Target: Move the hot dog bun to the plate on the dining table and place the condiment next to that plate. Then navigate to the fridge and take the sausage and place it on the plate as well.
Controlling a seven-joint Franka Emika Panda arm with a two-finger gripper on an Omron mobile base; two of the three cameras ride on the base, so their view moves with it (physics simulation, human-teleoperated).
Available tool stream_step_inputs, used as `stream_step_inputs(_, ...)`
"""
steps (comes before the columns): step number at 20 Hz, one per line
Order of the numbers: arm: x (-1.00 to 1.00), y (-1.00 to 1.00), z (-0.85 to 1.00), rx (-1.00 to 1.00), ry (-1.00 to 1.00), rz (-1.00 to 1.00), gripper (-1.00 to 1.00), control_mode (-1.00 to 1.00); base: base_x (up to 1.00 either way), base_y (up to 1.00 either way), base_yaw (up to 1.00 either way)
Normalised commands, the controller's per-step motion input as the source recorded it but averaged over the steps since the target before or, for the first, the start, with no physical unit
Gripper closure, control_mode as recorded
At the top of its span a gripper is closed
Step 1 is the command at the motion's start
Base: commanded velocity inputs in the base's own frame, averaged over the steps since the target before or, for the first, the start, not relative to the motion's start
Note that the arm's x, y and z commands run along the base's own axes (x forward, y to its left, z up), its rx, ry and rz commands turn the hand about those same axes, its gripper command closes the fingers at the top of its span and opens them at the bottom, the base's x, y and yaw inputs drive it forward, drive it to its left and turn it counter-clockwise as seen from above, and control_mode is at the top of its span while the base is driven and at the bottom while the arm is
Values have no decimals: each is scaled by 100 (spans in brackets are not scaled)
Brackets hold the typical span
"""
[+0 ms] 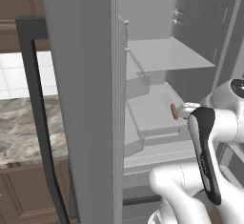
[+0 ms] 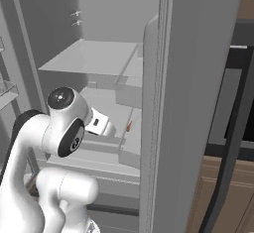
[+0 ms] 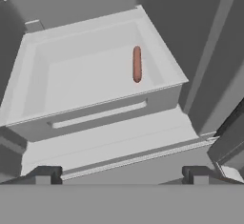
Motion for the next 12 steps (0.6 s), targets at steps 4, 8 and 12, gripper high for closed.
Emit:
stream_step_inputs(4, 69, -27, -44, -5, 0, 0, -100, -100, 0, 0, 0)
stream_step_inputs(8, 76, -13, -34, -2, 0, 0, -100, -100, 0, 0, 0)
stream_step_inputs(12, 63, -22, -27, 0, 4, 0, -100, -100, 0, 0, 0)
